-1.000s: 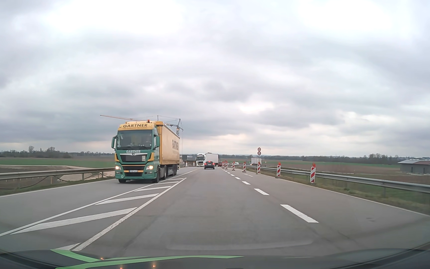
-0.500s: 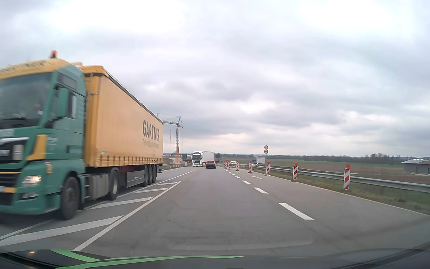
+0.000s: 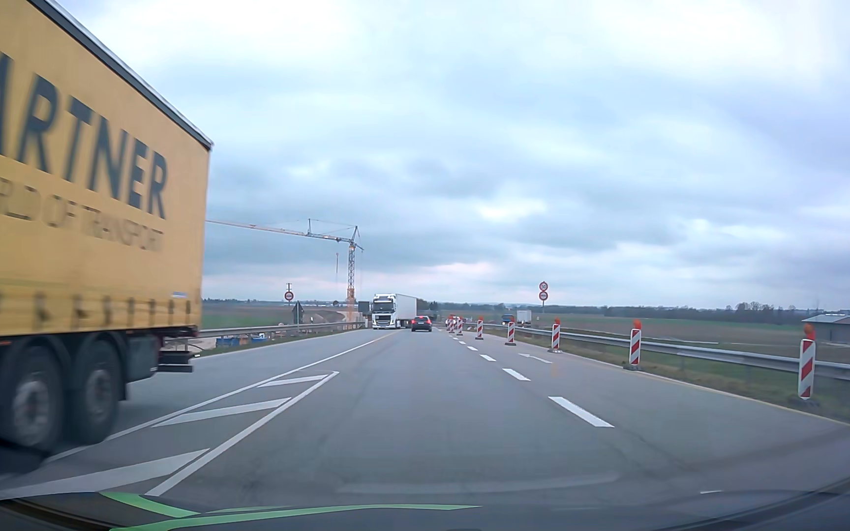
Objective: Follow the waypoints while adhering to traffic rules and regulations
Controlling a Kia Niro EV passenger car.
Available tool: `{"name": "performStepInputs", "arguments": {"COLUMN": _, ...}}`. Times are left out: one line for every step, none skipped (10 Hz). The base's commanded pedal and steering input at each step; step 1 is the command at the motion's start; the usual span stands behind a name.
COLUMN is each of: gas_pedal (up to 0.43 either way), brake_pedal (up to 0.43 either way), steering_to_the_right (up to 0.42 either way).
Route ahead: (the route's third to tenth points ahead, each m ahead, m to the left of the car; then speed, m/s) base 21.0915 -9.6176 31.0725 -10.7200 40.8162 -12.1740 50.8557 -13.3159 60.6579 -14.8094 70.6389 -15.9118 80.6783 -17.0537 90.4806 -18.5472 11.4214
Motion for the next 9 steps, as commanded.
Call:
{"name": "performStepInputs", "arguments": {"gas_pedal": 0.098, "brake_pedal": 0.0, "steering_to_the_right": -0.002}}
{"name": "performStepInputs", "arguments": {"gas_pedal": 0.087, "brake_pedal": 0.0, "steering_to_the_right": -0.002}}
{"name": "performStepInputs", "arguments": {"gas_pedal": 0.087, "brake_pedal": 0.0, "steering_to_the_right": -0.002}}
{"name": "performStepInputs", "arguments": {"gas_pedal": 0.087, "brake_pedal": 0.0, "steering_to_the_right": -0.002}}
{"name": "performStepInputs", "arguments": {"gas_pedal": 0.079, "brake_pedal": 0.0, "steering_to_the_right": -0.002}}
{"name": "performStepInputs", "arguments": {"gas_pedal": 0.079, "brake_pedal": 0.0, "steering_to_the_right": -0.002}}
{"name": "performStepInputs", "arguments": {"gas_pedal": 0.067, "brake_pedal": 0.0, "steering_to_the_right": -0.001}}
{"name": "performStepInputs", "arguments": {"gas_pedal": 0.059, "brake_pedal": 0.0, "steering_to_the_right": -0.001}}
{"name": "performStepInputs", "arguments": {"gas_pedal": 0.059, "brake_pedal": 0.0, "steering_to_the_right": 0.0}}
